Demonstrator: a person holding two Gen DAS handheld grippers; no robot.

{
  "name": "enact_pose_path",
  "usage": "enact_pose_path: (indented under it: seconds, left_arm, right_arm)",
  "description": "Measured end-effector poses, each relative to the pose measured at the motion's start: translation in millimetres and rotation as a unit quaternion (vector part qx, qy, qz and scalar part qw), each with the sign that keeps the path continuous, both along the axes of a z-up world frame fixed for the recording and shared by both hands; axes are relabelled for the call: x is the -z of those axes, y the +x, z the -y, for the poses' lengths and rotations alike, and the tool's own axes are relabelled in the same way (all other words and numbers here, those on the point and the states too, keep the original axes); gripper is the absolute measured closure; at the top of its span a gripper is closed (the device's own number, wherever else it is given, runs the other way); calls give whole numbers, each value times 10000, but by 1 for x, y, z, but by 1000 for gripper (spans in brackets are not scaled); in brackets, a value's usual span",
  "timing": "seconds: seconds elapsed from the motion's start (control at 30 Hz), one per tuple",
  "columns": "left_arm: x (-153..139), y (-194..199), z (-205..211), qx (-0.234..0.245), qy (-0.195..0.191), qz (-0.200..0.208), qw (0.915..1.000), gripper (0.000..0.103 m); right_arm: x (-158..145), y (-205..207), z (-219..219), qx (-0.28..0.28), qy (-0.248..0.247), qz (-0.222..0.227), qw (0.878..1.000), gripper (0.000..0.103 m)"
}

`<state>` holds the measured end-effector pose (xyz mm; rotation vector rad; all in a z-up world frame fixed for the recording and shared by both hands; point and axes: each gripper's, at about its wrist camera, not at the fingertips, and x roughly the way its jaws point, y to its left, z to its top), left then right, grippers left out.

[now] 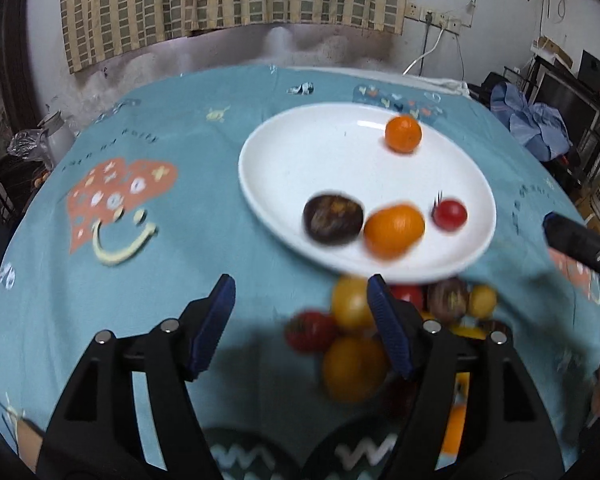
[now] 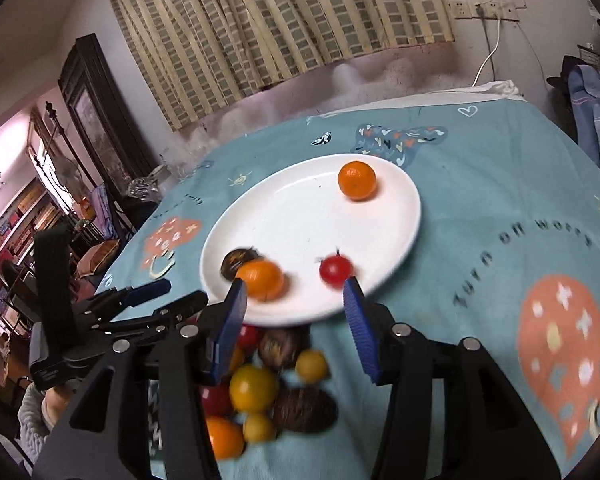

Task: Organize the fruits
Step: 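Open the left tool to release the mangosteen on the plate, then grasp the orange tomato with the left tool while the right tool carries a mangosteen to the plate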

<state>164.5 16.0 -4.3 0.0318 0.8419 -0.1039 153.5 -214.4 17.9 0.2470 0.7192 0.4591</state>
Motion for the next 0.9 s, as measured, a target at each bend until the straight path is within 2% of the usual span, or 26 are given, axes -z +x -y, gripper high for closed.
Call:
enact_pose_path:
  seconds: [0.07, 0.23, 0.4, 0.5, 0.57, 0.67, 0.83, 0.9]
  left_arm:
    - [3, -16, -2, -17, 159, 56, 9999, 33]
    - [2, -28, -12, -117, -47, 119, 9998, 29]
    - [1, -39, -7, 124, -181, 139, 9997, 29]
    - [5, -39, 4, 227, 32, 157, 9996, 29]
    - [13, -34, 3, 145, 166, 37, 9998, 25]
    - [11, -37, -7, 13, 99, 35, 9999, 20]
    - [13, -56, -32, -393, 223, 49, 9990, 20]
    - [10, -63, -40, -449, 62, 89, 9989, 22]
  right_arm:
    - [10, -20, 4, 68, -78, -12, 9999, 42]
    - [13, -35, 6, 58, -141, -2, 9999, 41]
    - [15, -32, 4, 55, -209, -64, 9997, 41]
    - [16, -31, 4, 79, -255, -74, 9996, 41]
    - [17, -32, 5, 79, -253, -71, 9996, 41]
    - [16, -32, 7, 122, -279, -42, 9995, 41]
    - [14, -34, 8, 107, -229, -3, 9997, 41]
    - [12, -35, 7, 69, -226, 29, 9997, 41]
